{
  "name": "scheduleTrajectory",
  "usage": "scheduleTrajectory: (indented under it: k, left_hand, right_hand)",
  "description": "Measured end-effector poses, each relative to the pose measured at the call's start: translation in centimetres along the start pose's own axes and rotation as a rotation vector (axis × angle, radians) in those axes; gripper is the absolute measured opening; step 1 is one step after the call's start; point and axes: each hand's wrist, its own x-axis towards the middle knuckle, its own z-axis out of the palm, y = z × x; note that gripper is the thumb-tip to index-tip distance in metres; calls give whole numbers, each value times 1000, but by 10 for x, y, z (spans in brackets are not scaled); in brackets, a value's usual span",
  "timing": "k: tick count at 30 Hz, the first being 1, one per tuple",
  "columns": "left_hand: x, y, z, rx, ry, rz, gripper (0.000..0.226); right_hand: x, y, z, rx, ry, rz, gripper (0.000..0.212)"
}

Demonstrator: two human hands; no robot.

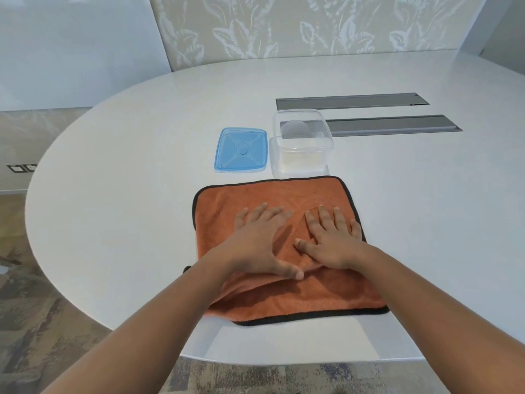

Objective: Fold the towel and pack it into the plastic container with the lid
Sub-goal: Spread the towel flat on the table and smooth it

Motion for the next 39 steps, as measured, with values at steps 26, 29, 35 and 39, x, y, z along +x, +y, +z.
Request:
scheduleTrajectory:
  k: [26, 29, 35, 39]
  left_hand:
    - [-7, 12, 17, 103, -303, 43, 166]
    - [-4, 2, 16, 36, -167, 74, 144]
    - [-8, -10, 29, 81, 242, -117, 85]
    - [-2, -10, 35, 122, 176, -304, 93]
  right_hand:
    - [6, 12, 2, -68, 73, 29, 113]
    - [5, 13, 3, -47, 111, 46, 113]
    - [0, 10, 13, -36, 157, 65, 111]
    - [0, 9, 9, -50, 157, 76, 112]
